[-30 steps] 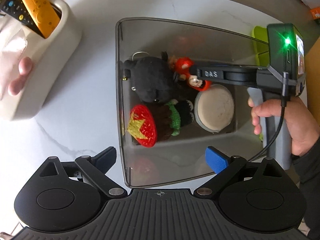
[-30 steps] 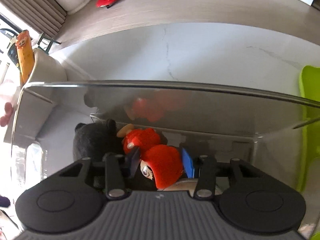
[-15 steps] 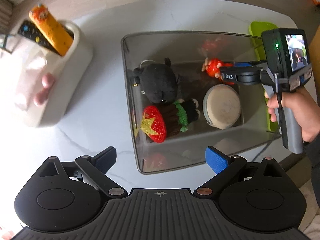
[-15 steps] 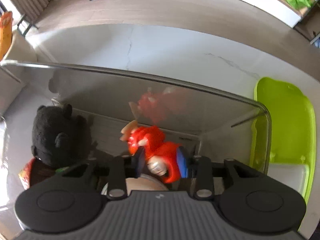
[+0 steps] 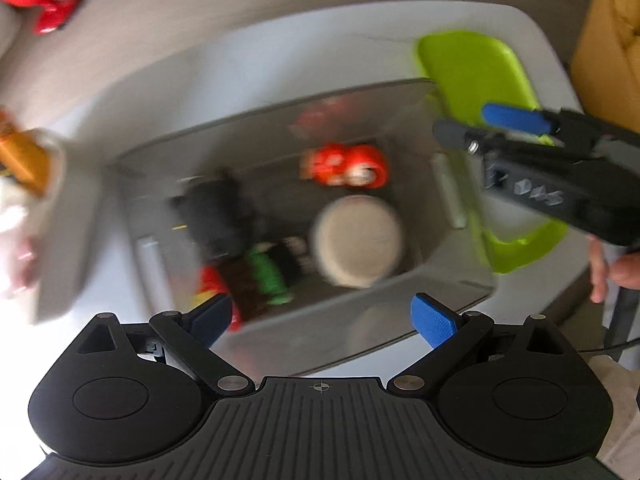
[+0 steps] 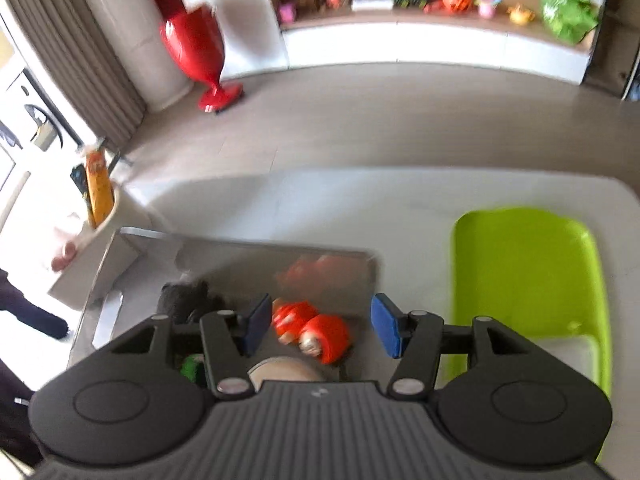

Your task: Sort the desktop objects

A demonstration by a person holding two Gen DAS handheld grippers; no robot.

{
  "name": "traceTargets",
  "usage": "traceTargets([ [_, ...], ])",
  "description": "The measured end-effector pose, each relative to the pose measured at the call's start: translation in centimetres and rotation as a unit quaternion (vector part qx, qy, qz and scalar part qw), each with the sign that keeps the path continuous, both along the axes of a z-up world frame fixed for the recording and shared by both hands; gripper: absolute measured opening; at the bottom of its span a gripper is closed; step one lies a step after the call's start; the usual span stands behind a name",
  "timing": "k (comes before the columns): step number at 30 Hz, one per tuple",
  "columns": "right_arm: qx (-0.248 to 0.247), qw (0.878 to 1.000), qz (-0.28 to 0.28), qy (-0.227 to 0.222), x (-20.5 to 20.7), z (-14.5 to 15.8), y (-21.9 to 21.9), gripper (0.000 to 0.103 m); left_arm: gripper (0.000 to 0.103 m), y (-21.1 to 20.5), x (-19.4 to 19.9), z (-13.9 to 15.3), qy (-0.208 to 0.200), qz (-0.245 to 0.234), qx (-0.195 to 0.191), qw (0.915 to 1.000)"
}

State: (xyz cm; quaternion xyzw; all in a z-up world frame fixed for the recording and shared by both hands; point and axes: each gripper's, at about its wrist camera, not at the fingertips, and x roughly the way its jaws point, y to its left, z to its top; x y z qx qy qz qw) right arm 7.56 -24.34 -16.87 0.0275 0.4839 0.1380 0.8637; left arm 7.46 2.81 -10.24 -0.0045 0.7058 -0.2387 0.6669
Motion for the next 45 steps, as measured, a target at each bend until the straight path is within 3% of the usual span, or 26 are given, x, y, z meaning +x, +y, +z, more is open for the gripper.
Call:
traceTargets([
  [2,0.002,1.0,-0.023,-0.01,-0.1,0.8,-1.8,0.059,0.099,-0.5,0.9,-2.7,0.071,0.012,-0.07,0.9949],
  [3,0.006,0.999,-0.035,-0.009,-0.1,0.9,-2.6,0.059,0.099,-0.4,1.6,-4.8,0.121,0.035,-0.113,0.9856],
  [5,0.022,0.998,-0.06,-0.003,-0.2,0.9,-4.4,0.061,0.099,-0.1,2.4,-8.3,0.186,0.08,-0.151,0.9677],
  [6,0.03,0.997,-0.068,0.004,-0.4,0.7,-5.1,0.063,0.099,0.1,2.7,-9.7,0.197,0.103,-0.146,0.9639],
  [7,0.036,0.996,-0.075,0.01,-0.5,0.4,-5.8,0.064,0.099,0.2,3.0,-10.9,0.195,0.116,-0.126,0.9657],
  [10,0.038,0.996,-0.074,0.026,-1.0,-0.7,-6.5,0.063,0.099,0.1,3.5,-13.1,0.165,0.122,-0.054,0.9772],
  [16,-0.011,0.995,-0.053,0.078,-0.7,-2.0,-5.4,0.061,0.099,-0.3,3.4,-17.1,0.182,0.138,0.008,0.9736],
  [19,-0.042,0.994,-0.055,0.089,-0.6,-2.2,-4.5,0.065,0.099,-0.1,3.1,-18.9,0.205,0.164,0.007,0.9647],
  [21,-0.039,0.994,-0.055,0.087,-0.4,-2.0,-4.4,0.072,0.099,-0.1,3.0,-19.8,0.213,0.177,0.004,0.9608],
  [25,-0.02,0.995,-0.053,0.081,-0.3,-1.5,-4.7,0.073,0.099,0.2,2.8,-21.7,0.248,0.211,-0.026,0.9451],
  [28,-0.025,0.996,-0.048,0.076,-0.2,-1.3,-4.8,0.073,0.096,-0.2,2.8,-21.7,0.251,0.213,-0.032,0.9437],
  [30,-0.023,0.996,-0.048,0.074,-0.3,-1.3,-4.9,0.074,0.08,-0.8,2.6,-21.4,0.259,0.2,-0.043,0.9438],
  [31,-0.023,0.996,-0.048,0.074,-0.4,-1.2,-4.9,0.075,0.077,-1.1,2.4,-21.5,0.268,0.196,-0.054,0.9416],
  [34,-0.028,0.996,-0.046,0.075,-0.4,-1.2,-4.7,0.076,0.079,-1.2,2.2,-21.4,0.28,0.193,-0.067,0.9382],
  [37,-0.03,0.996,-0.041,0.075,-0.5,-1.1,-4.5,0.076,0.094,-0.3,2.5,-19.7,0.245,0.182,-0.034,0.9516],
  [42,-0.023,0.998,-0.031,0.053,-0.2,0.0,-3.6,0.076,0.095,3.0,3.1,-14.3,0.191,0.17,-0.018,0.9665],
  [45,0.018,0.999,-0.022,0.015,-0.4,1.9,-3.0,0.076,0.097,6.3,3.9,-10.1,0.143,0.189,-0.027,0.9712],
])
